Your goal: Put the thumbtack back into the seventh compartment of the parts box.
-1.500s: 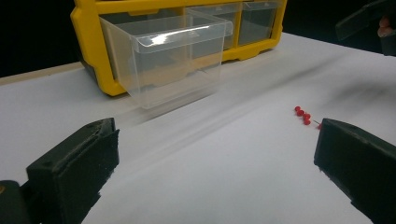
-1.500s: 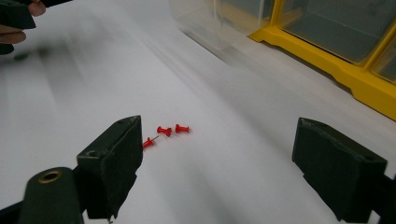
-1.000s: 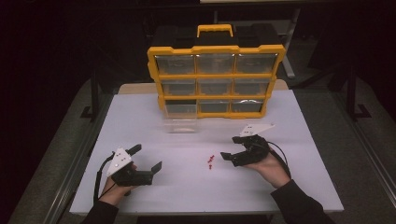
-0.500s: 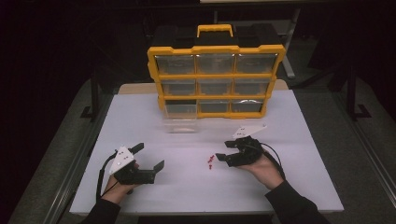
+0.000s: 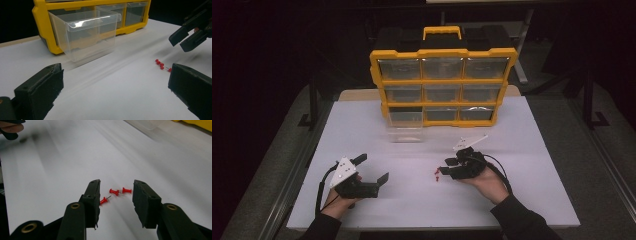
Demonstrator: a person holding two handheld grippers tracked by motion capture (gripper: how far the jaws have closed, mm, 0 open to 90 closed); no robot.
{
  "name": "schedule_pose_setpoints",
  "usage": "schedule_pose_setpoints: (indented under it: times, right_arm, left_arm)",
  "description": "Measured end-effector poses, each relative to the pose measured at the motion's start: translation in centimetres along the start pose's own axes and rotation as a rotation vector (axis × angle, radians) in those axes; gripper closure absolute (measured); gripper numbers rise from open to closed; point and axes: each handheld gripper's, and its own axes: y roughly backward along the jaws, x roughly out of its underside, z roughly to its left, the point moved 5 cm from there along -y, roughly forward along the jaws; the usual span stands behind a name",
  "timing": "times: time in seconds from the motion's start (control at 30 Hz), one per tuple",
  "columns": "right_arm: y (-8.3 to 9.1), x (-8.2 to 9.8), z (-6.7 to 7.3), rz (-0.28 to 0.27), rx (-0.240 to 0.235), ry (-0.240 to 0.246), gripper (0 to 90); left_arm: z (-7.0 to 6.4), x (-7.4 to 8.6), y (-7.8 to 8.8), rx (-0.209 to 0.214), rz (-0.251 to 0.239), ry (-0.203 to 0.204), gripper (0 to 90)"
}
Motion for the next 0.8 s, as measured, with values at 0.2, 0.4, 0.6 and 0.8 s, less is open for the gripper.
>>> schedule_pose_setpoints:
  times: [0.2,0.4,0.6,0.8]
  right_arm:
    - [-0.8,0.2,0.3,0.026,-0.022,0.008,63.7]
    - [-1.4,0.2,0.5,0.047,-0.035,0.006,68.4]
    - [-2.1,0.4,0.6,0.069,-0.042,0.007,71.5]
    - [-2.8,0.6,0.7,0.091,-0.036,0.016,73.7]
  left_arm:
    - [-0.1,0.0,-0.1,0.005,0.000,-0.001,0.0]
    - [-0.1,0.0,-0.2,0.010,0.001,0.005,0.0]
    - [-0.1,0.0,-0.3,0.016,-0.003,0.012,0.0]
    - [-0.1,-0.1,-0.3,0.021,-0.005,0.010,0.0]
